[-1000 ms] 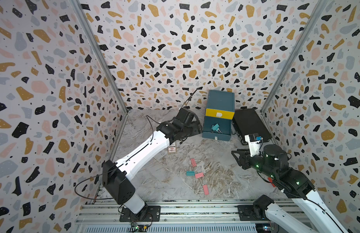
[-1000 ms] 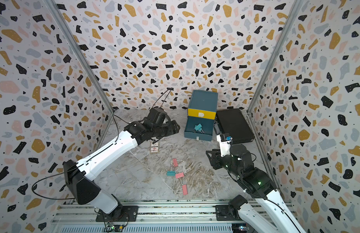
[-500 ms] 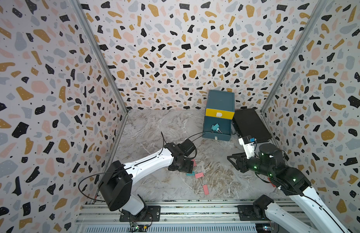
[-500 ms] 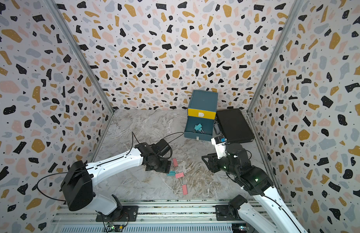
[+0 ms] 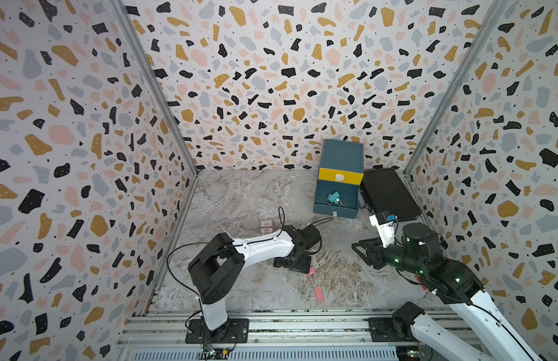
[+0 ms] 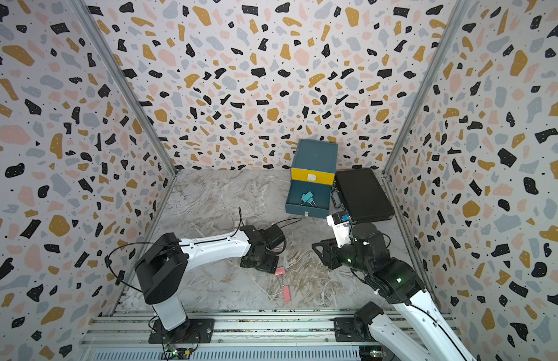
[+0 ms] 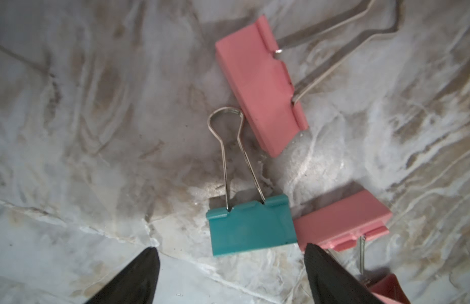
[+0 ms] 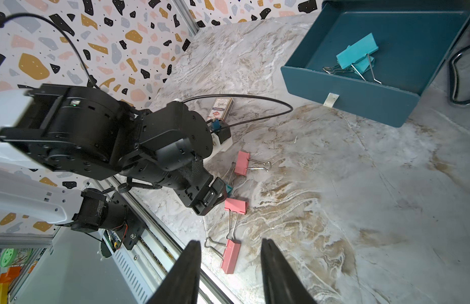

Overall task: Put the binder clips in the drawer according to color
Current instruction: Pick up the binder clip at the center of the board.

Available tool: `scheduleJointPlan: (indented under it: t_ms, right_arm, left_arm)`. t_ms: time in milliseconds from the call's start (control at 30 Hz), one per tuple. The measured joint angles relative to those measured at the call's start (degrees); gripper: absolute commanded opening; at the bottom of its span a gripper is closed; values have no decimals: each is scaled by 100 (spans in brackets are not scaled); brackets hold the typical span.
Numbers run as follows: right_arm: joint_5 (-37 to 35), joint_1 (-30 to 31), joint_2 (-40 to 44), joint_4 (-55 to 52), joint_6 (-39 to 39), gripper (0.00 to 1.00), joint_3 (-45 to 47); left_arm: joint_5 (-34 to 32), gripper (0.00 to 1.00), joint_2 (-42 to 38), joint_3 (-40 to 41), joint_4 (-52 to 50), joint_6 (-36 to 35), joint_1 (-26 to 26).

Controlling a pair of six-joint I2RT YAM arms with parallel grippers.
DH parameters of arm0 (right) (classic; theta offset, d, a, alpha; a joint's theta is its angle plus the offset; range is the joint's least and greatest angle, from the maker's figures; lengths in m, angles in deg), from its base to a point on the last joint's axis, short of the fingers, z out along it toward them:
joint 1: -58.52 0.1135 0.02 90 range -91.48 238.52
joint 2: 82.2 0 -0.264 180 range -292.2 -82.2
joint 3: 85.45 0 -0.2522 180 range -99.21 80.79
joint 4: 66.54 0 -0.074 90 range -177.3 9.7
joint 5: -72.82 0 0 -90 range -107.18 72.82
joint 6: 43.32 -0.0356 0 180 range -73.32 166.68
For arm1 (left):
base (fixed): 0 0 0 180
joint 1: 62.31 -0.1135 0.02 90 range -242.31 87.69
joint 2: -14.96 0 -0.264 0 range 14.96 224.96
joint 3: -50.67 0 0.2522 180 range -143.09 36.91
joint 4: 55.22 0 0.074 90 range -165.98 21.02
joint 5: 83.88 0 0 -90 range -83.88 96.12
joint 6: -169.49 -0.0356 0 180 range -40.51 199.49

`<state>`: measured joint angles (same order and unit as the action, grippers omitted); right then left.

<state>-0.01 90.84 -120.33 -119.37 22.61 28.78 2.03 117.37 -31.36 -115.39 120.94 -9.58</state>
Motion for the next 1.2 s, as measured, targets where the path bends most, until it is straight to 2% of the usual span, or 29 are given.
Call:
scheduleJointPlan:
  t_ms: [733, 967, 1200]
  right_arm:
    - [26, 0, 42, 7, -26, 42, 146]
    - [177, 0, 35, 103, -61, 42, 232]
    - [306, 0, 37, 173, -92, 41, 315]
  left_arm:
    - [-68, 74, 299, -94, 177, 214, 101]
    - [39, 65, 299, 151, 306, 334, 114]
    - [57, 49, 299, 160, 402, 356, 133]
